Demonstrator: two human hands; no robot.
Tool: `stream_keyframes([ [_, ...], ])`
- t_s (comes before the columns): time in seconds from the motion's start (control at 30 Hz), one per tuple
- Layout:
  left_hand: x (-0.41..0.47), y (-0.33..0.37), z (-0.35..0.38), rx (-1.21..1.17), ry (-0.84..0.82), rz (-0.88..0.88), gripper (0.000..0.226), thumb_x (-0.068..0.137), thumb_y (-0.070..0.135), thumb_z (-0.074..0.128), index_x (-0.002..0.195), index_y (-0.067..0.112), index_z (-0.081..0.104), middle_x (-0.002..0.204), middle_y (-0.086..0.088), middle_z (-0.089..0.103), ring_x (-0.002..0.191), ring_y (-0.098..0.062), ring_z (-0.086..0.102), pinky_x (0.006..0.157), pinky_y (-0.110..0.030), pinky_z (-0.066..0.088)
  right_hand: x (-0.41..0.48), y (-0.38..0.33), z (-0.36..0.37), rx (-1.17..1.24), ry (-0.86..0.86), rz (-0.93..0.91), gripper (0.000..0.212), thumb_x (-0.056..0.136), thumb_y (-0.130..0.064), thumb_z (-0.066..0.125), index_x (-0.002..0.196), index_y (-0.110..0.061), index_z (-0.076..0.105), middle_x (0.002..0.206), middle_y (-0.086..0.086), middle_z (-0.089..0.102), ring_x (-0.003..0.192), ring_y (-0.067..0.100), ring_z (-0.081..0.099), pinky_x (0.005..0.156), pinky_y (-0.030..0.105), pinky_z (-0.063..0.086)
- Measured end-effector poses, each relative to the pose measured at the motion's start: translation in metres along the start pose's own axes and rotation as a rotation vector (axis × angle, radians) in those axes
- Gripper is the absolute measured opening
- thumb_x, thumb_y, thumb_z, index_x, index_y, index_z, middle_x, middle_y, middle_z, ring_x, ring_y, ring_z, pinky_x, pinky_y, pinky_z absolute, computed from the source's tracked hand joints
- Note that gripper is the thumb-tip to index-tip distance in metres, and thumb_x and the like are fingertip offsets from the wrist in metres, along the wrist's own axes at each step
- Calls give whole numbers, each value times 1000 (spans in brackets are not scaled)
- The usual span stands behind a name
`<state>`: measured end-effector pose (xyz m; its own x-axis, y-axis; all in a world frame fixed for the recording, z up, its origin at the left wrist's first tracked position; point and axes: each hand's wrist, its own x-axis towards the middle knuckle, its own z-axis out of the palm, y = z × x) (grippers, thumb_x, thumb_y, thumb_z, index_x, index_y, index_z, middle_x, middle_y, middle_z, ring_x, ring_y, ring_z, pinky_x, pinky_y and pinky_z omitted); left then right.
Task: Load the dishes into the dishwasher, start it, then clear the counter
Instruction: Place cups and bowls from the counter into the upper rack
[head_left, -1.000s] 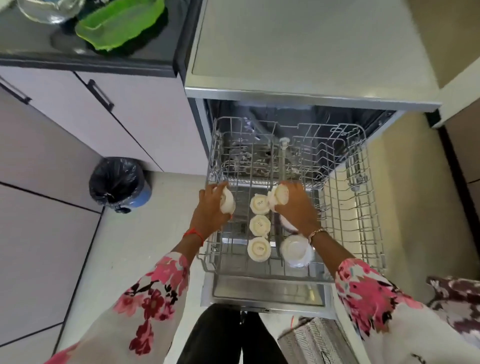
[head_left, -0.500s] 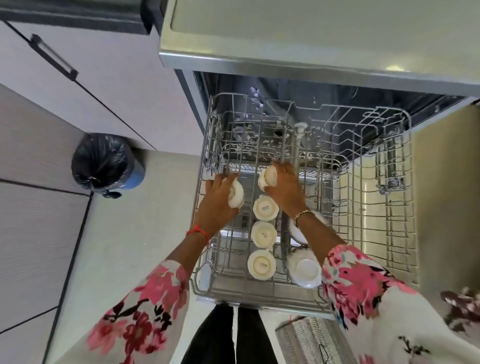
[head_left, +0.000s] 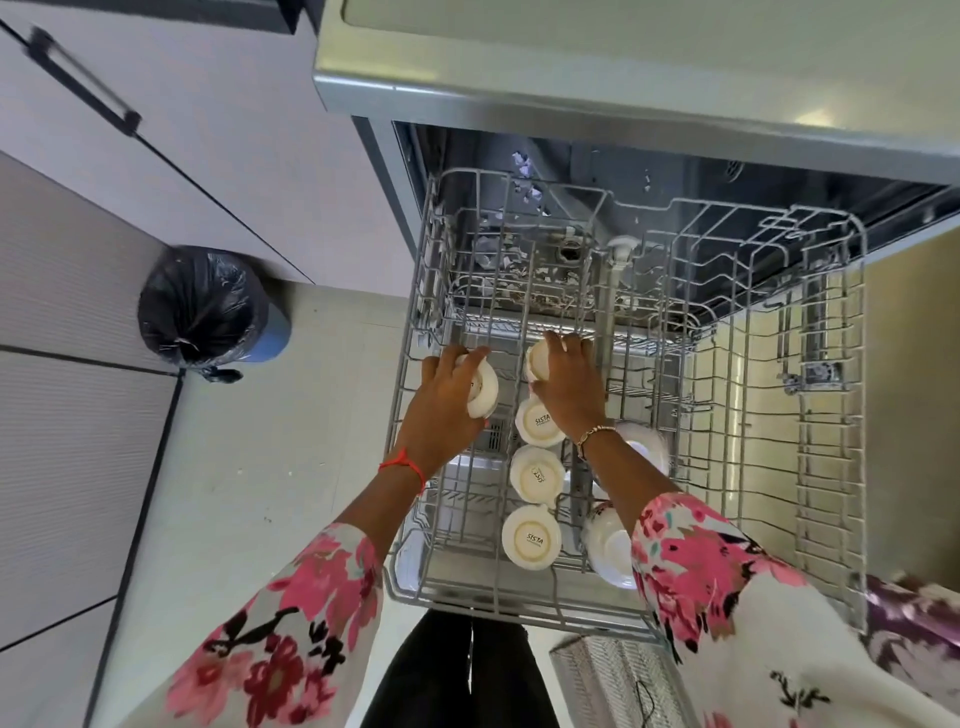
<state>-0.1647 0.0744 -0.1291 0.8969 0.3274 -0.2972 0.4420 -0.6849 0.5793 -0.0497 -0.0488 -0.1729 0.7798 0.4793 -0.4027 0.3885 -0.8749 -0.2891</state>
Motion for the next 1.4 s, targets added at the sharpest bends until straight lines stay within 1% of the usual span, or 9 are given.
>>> stream_keyframes([
  [0.6, 4, 2, -2, 20, -15, 17, 86, 67, 7, 77, 140, 15, 32, 136, -11, 39, 124, -30, 32, 99, -44, 43, -3, 1, -7, 149, -19, 0, 72, 82, -36, 66, 141, -13, 30, 143, 10, 32, 136, 28, 23, 102, 41, 38],
  [0.73, 8, 2, -2, -38, -34, 37, 98, 66, 5, 77, 144, 17, 19, 136, -12, 38, 121, -30, 35, 101, -45, 39, -10, -5, -15, 297, 64, -163, 70, 79, -21, 68, 140, -15, 36, 146, 6, 32, 137, 24, 23, 108, 36, 32],
  [0.8, 12, 3, -2, -101, -38, 69, 105, 65, 4, 78, 145, 18, 13, 136, -14, 38, 122, -31, 37, 102, -47, 39, -16, -10, -24, 463, -3, -258, 72, 76, -10, 70, 140, -13, 37, 145, 6, 35, 135, 18, 28, 109, 29, 30],
  [0.93, 20, 6, -9, -238, -48, 155, 112, 64, 5, 80, 141, 24, 1, 144, -17, 29, 127, -27, 39, 98, -32, 39, -22, -13, -33, 652, -134, -432, 74, 69, 0, 75, 135, -9, 44, 126, 2, 49, 114, 0, 41, 94, 1, 32],
  [1.07, 26, 9, -15, -284, -61, 188, 109, 69, 8, 79, 144, 20, 1, 146, -14, 25, 129, -20, 36, 101, -27, 36, -18, -7, -40, 614, -138, -426, 78, 64, 1, 78, 134, -10, 46, 121, 8, 45, 110, 10, 45, 93, 19, 42],
  [1.17, 29, 8, -25, -189, 31, 165, 96, 74, 1, 71, 146, 16, 9, 153, -9, 14, 138, -19, 23, 103, -25, 32, -7, -2, -49, 555, -50, -384, 81, 62, 1, 79, 134, -9, 44, 128, 12, 39, 115, 14, 41, 104, 25, 36],
  [1.3, 31, -8, -42, 48, 411, 71, 75, 79, -2, 61, 143, 6, 23, 153, -15, 15, 144, -28, 7, 117, -44, 16, 16, 9, -60, 549, 163, -205, 75, 62, 1, 78, 130, -6, 46, 125, 11, 40, 110, 14, 42, 94, 8, 28],
  [1.37, 30, -15, -46, 0, 404, -75, 76, 83, -2, 58, 145, 3, 15, 154, -17, 12, 142, -32, 15, 116, -41, 20, 28, 14, -60, 533, 209, -152, 73, 63, 1, 77, 129, -4, 46, 124, 12, 40, 107, 14, 44, 87, 4, 26],
  [1.4, 28, -18, -45, -71, 346, -159, 76, 86, -1, 55, 146, 4, 9, 153, -19, 14, 136, -33, 30, 112, -43, 29, 33, 16, -58, 512, 214, -141, 73, 64, 0, 77, 129, -4, 45, 126, 15, 40, 110, 18, 46, 87, 4, 26],
])
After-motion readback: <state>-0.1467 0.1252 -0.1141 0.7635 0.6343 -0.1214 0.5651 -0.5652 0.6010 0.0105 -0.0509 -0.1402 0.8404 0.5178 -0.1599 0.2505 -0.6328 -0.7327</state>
